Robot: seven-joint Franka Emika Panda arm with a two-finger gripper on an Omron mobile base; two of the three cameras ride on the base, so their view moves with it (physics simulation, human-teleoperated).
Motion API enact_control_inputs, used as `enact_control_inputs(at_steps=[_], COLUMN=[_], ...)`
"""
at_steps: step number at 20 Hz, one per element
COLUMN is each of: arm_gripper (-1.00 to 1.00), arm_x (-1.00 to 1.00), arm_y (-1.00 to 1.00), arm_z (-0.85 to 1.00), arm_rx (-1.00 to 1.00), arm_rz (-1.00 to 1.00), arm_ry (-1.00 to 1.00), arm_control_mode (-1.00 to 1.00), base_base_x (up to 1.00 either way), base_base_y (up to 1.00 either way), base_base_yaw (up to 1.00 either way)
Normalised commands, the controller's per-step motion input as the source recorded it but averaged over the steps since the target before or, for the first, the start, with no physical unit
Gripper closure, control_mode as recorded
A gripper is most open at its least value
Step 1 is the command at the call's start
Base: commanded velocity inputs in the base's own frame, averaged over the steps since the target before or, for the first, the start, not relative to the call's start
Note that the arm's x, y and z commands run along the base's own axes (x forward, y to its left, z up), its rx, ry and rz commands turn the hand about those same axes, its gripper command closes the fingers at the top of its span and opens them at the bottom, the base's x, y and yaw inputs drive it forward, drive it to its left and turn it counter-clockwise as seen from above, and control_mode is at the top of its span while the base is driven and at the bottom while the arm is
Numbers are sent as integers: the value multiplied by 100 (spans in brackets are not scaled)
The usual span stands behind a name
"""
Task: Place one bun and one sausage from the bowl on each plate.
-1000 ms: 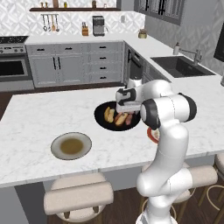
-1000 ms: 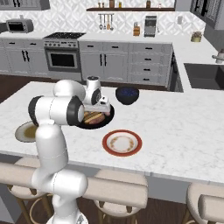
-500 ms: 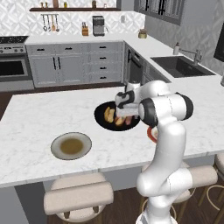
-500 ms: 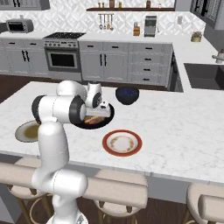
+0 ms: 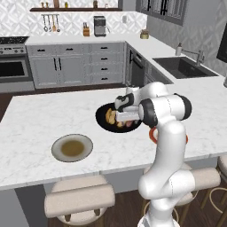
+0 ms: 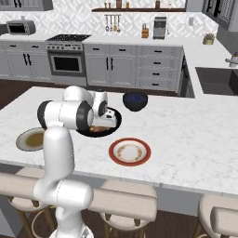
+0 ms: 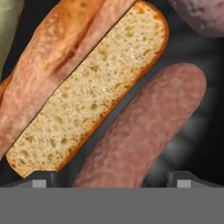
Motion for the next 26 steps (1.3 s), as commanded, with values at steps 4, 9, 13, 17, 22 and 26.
enact_control_inputs(at_steps=[4, 9, 13, 17, 22, 26], arm_gripper=[-100, 100, 100, 100, 100, 100], arm_x=[0, 0, -2, -22, -60, -99], arm_y=[0, 0, 0, -1, -12, -65], arm_z=[0, 0, 0, 14, 73, 54], arm_rx=[0, 0, 0, 0, -1, 0], arm_rz=[0, 0, 0, -1, -7, 0], arm_ry=[0, 0, 0, -3, -5, -6], arm_control_mode=[-100, -100, -100, -100, -100, -100], base_base_x=[0, 0, 0, 0, 0, 0], base_base_y=[0, 0, 0, 0, 0, 0], base_base_yaw=[0, 0, 0, 0, 0, 0])
